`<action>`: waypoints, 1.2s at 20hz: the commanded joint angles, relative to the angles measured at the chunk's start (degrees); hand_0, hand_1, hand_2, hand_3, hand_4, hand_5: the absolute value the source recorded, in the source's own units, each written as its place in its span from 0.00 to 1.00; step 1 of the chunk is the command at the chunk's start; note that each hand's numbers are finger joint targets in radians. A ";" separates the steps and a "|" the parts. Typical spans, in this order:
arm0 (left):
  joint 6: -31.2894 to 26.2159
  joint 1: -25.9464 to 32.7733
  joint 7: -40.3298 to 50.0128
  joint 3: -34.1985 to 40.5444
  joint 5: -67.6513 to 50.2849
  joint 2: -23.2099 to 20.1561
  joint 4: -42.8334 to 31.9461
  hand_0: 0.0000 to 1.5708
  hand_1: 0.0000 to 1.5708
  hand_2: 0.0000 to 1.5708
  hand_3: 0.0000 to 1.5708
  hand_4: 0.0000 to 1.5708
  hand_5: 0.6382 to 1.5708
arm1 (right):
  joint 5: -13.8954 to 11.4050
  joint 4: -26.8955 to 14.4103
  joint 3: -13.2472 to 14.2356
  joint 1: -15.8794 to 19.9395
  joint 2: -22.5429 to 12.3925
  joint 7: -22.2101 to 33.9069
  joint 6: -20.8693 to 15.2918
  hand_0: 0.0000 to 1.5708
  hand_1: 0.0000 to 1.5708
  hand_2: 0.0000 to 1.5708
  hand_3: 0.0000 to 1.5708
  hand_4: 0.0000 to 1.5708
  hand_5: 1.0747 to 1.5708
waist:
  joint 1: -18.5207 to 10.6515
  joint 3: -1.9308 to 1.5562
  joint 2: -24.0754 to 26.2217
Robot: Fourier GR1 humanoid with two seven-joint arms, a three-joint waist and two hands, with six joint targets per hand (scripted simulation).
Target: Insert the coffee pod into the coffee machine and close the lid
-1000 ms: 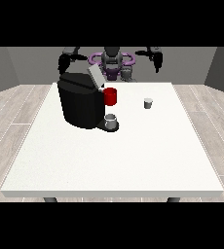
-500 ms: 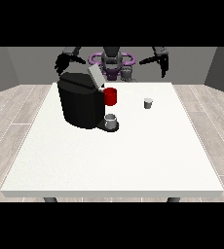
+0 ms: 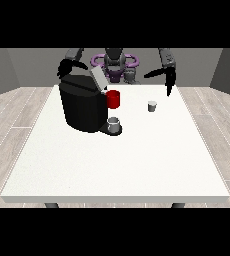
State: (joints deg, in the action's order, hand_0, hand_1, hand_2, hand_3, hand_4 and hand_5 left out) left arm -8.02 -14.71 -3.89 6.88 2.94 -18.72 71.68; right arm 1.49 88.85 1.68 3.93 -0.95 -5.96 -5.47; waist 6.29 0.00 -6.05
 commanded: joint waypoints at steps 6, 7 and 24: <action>-0.41 -6.75 -0.30 0.29 4.11 -1.08 -12.40 0.00 0.00 0.00 0.00 0.00 1.00 | 0.31 -5.38 2.23 4.51 -1.12 0.07 -1.26 0.00 0.00 0.00 0.00 0.25 1.00 | -0.87 0.00 -2.46; 1.70 -8.87 0.07 0.96 5.17 -1.11 -14.62 0.00 0.00 0.00 0.00 0.00 1.00 | 0.06 -3.89 1.33 4.83 -1.87 2.68 -0.49 0.00 0.00 0.00 0.00 0.25 1.00 | 0.67 0.01 -2.78; 4.65 -12.13 -6.17 -3.21 17.78 -3.36 -28.95 0.39 0.39 0.47 0.30 0.00 1.00 | -2.12 -7.69 1.55 8.42 -1.48 7.17 -3.87 0.00 0.00 0.00 0.00 0.25 1.00 | 0.06 0.02 -2.69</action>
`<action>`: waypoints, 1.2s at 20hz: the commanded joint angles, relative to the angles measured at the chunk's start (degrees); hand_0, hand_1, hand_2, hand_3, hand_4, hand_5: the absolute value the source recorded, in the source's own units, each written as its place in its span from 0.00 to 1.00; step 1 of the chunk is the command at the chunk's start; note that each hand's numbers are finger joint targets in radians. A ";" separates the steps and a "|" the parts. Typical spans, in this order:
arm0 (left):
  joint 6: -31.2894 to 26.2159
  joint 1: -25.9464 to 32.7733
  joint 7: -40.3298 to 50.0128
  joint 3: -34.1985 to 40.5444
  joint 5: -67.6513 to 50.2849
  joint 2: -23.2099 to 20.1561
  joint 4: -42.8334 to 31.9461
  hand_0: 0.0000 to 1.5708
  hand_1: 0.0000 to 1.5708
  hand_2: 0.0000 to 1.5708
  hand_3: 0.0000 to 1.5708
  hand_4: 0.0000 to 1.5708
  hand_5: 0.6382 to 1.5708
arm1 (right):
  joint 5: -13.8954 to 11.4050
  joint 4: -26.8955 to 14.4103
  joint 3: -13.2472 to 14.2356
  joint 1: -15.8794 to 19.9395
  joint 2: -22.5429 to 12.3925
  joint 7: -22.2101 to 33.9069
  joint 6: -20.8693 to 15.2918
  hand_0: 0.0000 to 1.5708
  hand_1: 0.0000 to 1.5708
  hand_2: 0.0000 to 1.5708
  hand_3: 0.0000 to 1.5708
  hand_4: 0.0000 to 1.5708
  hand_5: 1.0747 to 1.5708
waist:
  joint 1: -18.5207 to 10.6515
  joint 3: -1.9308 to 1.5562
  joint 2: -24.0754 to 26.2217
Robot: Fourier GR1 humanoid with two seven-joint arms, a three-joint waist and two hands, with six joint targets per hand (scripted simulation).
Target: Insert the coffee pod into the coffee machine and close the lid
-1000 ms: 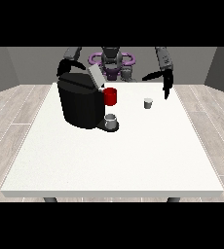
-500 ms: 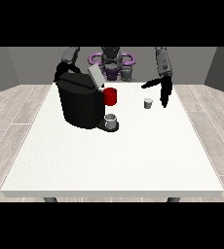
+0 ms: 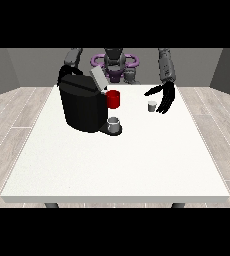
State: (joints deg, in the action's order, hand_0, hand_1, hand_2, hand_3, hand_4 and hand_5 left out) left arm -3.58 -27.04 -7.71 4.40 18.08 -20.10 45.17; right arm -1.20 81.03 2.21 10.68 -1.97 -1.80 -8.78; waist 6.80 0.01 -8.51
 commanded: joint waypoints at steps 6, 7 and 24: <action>5.22 -0.45 -4.72 -3.31 8.38 -0.41 -5.87 0.34 0.34 0.44 0.28 0.00 1.00 | 1.56 0.23 0.87 1.96 -1.38 2.04 1.89 0.00 0.00 0.00 0.00 0.30 1.00 | 1.04 0.01 -1.07; 4.85 1.04 -5.06 -3.36 9.12 -2.04 -7.08 0.35 0.35 0.44 0.29 0.00 1.00 | 0.99 3.35 -0.87 -0.83 -0.52 4.51 1.45 0.00 0.00 0.00 0.00 0.33 1.00 | 2.05 0.02 1.53; 13.66 -4.24 -8.40 -4.25 17.57 -1.53 -13.47 0.62 0.62 0.67 0.51 0.20 1.00 | 2.43 -0.23 2.14 2.83 -1.29 0.75 0.09 0.00 0.00 0.00 0.00 0.27 1.00 | 1.08 0.01 -1.44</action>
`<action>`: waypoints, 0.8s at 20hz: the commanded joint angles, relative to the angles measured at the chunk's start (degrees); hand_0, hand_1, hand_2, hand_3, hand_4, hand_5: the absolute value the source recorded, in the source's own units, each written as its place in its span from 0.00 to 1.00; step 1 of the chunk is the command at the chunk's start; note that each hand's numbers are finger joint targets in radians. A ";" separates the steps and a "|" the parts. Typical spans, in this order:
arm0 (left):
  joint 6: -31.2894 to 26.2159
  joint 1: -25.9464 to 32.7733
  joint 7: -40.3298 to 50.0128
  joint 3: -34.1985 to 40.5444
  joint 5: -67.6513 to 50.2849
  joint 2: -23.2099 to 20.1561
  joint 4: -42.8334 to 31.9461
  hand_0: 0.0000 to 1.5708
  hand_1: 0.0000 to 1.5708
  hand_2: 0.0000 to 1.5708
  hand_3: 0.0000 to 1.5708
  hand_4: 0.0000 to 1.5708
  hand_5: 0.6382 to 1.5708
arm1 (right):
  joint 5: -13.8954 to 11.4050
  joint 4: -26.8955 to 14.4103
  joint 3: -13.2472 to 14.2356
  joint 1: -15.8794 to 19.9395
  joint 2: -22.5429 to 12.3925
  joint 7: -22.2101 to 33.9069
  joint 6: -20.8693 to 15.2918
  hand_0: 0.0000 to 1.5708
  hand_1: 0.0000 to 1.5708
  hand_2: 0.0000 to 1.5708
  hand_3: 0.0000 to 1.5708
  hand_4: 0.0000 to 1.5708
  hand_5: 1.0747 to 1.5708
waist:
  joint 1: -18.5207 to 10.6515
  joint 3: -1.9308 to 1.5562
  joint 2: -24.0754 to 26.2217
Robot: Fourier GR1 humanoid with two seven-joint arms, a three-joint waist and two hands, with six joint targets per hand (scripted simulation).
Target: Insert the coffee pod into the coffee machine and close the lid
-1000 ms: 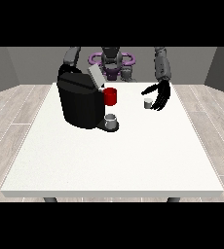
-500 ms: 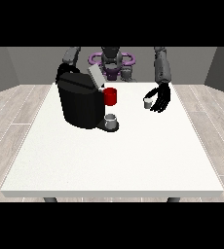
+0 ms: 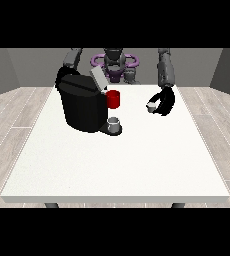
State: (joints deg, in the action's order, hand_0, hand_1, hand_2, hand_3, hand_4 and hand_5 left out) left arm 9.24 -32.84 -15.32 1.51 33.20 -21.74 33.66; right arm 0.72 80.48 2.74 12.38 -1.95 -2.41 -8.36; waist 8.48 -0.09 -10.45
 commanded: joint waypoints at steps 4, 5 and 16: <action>-1.76 -3.51 -1.23 0.27 2.38 -2.75 -1.94 0.78 0.78 0.86 0.83 0.30 1.00 | 0.05 -2.29 0.45 -0.58 0.06 -2.72 0.13 0.00 0.00 0.00 0.00 0.27 1.00 | 0.11 0.10 -0.46; -2.95 -1.15 -1.75 -2.31 3.29 0.15 1.01 0.81 0.81 0.89 0.87 0.32 1.00 | 0.42 -6.70 2.20 -0.91 0.74 -3.84 -1.41 0.00 0.00 0.00 0.00 0.28 1.00 | -3.13 0.08 2.58; -13.45 -10.79 2.16 -2.03 1.40 1.57 6.22 0.79 0.79 0.84 0.84 0.34 1.00 | 1.66 -10.71 2.90 0.10 -0.75 -2.01 0.51 0.00 0.00 0.00 0.00 0.28 1.00 | -2.76 0.06 7.17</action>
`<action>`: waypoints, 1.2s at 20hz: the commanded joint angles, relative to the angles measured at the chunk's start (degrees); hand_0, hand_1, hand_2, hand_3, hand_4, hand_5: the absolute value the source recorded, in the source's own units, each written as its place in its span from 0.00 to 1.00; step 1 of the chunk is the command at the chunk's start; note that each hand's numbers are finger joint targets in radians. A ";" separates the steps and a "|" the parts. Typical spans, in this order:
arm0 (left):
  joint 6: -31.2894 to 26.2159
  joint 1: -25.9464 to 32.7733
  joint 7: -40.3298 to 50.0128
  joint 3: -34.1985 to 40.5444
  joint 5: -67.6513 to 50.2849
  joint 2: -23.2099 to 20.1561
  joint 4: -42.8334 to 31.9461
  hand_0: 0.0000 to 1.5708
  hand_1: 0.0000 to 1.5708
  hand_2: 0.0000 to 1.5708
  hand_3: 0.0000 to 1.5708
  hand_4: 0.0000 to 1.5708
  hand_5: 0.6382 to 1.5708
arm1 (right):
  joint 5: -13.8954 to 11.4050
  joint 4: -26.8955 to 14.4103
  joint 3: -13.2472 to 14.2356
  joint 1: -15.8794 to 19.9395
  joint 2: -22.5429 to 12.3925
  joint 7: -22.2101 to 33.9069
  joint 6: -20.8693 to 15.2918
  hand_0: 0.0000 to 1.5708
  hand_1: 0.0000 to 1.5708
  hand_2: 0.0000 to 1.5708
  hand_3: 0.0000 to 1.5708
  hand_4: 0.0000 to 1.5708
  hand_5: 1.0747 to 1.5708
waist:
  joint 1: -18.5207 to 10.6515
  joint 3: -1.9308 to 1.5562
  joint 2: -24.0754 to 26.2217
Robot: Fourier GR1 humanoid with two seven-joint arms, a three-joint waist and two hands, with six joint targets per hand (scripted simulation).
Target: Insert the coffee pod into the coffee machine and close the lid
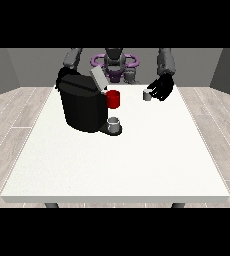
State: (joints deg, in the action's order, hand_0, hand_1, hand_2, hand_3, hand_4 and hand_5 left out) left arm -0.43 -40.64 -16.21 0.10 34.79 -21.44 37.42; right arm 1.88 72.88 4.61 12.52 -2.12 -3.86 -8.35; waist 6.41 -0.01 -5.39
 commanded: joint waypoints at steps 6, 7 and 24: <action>-4.63 -5.69 -0.57 2.27 -0.17 -3.03 1.31 0.79 0.79 0.84 0.82 0.36 1.00 | 1.26 2.12 -0.75 2.89 -0.04 2.45 1.32 0.00 0.00 0.00 0.00 0.31 1.00 | 2.73 0.03 -0.81; -3.58 -5.72 1.13 2.50 0.38 -2.44 0.68 0.79 0.79 0.84 0.82 0.36 1.00 | -0.59 3.31 -3.02 -0.17 0.47 0.31 1.67 0.00 0.00 0.00 0.00 0.30 1.00 | 4.18 0.03 -0.31; -8.37 -24.43 9.48 8.19 -1.77 -6.41 1.62 0.82 0.82 0.85 0.81 0.31 1.00 | 1.81 3.00 0.19 7.63 -2.65 -1.42 3.21 0.00 0.00 0.00 0.00 0.32 1.00 | 9.22 -0.01 -8.08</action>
State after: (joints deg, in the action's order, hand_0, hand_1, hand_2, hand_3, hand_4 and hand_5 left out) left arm -7.86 -61.05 -7.50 7.07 33.70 -26.76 38.73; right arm 2.52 76.70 2.60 17.76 -3.04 -3.20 -6.26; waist 15.04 0.00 -10.33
